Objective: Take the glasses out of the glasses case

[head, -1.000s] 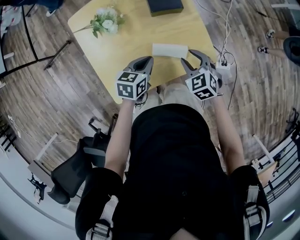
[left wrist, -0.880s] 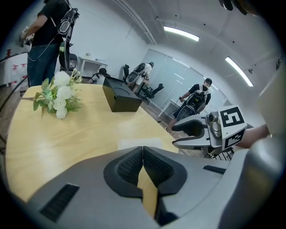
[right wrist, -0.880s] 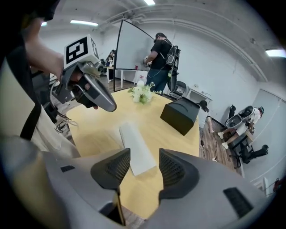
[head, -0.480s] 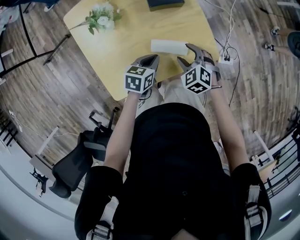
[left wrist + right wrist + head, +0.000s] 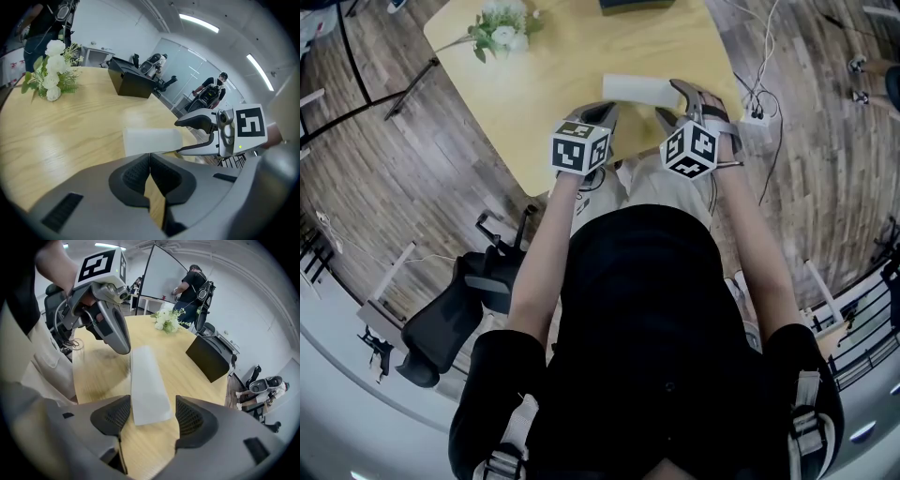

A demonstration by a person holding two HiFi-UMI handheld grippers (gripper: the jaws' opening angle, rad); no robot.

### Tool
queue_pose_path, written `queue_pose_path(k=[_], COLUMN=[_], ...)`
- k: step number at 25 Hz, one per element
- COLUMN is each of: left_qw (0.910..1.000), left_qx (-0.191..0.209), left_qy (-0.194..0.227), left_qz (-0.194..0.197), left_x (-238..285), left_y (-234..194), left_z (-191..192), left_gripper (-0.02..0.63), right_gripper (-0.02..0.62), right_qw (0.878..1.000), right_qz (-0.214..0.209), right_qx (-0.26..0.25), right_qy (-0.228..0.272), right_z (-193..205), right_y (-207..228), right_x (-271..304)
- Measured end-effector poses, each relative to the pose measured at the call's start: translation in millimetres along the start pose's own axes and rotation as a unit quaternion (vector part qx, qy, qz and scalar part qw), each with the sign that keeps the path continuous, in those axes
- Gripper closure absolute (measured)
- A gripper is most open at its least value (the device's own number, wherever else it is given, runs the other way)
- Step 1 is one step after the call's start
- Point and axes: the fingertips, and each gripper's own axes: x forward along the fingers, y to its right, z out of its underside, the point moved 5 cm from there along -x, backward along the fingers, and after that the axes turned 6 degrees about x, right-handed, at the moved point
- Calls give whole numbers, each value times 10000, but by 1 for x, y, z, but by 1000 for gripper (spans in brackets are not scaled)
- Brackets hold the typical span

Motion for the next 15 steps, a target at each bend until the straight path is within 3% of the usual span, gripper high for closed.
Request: queue_pose_path(k=[15], left_qw=[9998], left_qx=[-66], left_qy=[-166], left_qz=[-60], left_x=[14], left_y=[-7], left_z=[6], left_gripper=[584], right_gripper=[301], right_qw=[9982], right_qz=[-16], right_qx=[-572], right_qy=[-149], right_z=[-2], right_y=[-3], right_x=[7])
